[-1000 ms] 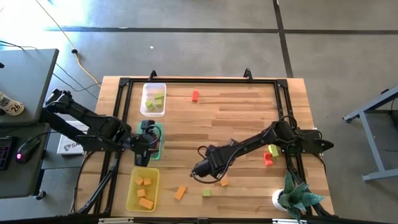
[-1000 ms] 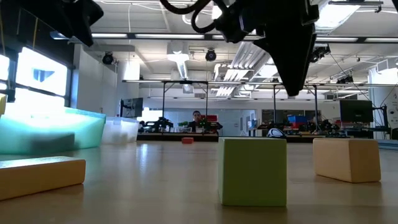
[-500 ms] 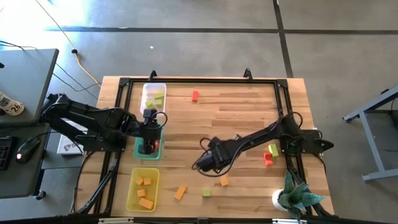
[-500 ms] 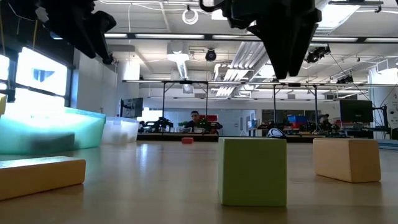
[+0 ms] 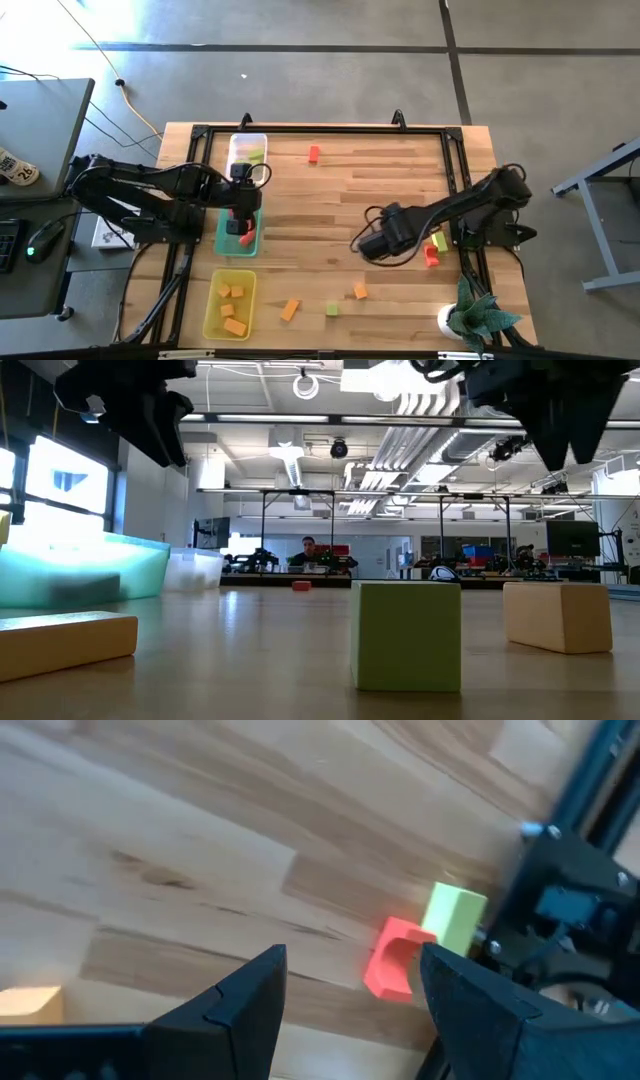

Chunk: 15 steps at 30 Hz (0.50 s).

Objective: Sort & place blocks by color
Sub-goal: Put the orange arch block into the blue bin

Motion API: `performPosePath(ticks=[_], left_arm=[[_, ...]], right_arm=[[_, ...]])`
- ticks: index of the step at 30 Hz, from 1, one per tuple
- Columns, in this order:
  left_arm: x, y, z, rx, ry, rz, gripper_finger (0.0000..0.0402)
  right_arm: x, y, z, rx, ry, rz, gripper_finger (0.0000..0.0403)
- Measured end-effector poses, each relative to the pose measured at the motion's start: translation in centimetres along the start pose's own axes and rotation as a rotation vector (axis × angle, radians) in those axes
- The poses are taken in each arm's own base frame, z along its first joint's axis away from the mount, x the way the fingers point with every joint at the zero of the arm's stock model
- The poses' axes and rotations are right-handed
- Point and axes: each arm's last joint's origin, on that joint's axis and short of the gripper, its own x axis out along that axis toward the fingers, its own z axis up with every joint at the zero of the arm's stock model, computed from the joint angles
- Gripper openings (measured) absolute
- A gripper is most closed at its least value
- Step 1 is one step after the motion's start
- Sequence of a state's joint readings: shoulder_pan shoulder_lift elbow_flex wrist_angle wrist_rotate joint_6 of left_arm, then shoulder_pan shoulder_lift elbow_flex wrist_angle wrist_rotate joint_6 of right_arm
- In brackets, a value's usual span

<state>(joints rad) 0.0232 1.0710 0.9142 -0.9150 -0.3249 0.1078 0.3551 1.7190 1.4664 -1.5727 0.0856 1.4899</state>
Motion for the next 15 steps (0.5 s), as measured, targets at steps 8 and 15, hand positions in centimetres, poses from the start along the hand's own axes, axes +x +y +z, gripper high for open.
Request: performPosePath(ticks=[8,15], left_arm=[[0.3,0.8,-0.2,-0.068,0.014,-0.002,0.0187],[0.5,1.5,-0.3,-0.121,0.025,0.012,0.0187]], right_arm=[[1.3,-3.6,-0.6,0.147,0.080,-0.022,0.0217],[4.2,-4.3,-1.5,0.189,0.164,0.024,0.0217]])
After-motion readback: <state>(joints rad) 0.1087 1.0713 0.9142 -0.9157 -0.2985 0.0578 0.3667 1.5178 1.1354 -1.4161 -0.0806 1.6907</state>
